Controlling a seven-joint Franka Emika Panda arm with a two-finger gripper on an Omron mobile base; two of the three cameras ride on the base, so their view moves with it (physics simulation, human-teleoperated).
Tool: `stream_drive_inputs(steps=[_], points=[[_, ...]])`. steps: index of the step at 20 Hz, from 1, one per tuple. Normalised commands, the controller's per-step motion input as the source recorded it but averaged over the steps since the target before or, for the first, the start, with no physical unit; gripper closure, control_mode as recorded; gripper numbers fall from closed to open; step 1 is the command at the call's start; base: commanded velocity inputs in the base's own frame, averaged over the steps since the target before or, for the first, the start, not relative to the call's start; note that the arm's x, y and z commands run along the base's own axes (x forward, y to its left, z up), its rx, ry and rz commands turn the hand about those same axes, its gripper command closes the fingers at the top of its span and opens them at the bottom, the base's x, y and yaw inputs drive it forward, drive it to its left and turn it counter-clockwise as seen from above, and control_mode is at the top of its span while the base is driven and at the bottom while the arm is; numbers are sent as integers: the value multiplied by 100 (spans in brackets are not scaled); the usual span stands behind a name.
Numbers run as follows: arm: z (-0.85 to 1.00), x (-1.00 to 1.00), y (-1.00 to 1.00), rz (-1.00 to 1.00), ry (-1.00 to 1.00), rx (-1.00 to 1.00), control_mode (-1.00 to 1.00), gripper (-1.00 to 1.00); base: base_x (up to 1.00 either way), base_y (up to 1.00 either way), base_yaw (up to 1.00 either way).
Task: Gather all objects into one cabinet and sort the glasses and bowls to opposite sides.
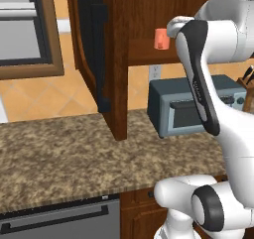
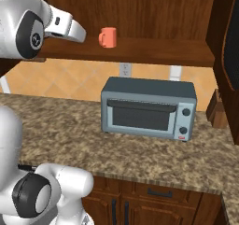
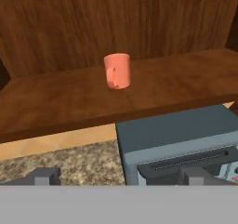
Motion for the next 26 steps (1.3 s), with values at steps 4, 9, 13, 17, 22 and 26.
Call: stream_drive_inputs(steps=[4, 9, 13, 17, 22, 26], points=[[-2, 38, -2, 0, 1, 0, -100, -100, 0, 0, 0], [-22, 22, 0, 0, 2, -14, -100, -100, 0, 0, 0], [-14, 37, -1, 0, 0, -14, -100, -100, 0, 0, 0], [-13, 42, -2, 0, 0, -7, -100, -100, 0, 0, 0], [-14, 47, -3, 1, 2, 0, -100, -100, 0, 0, 0], [-4, 62, 0, 0, 0, 0, -100, -100, 0, 0, 0]])
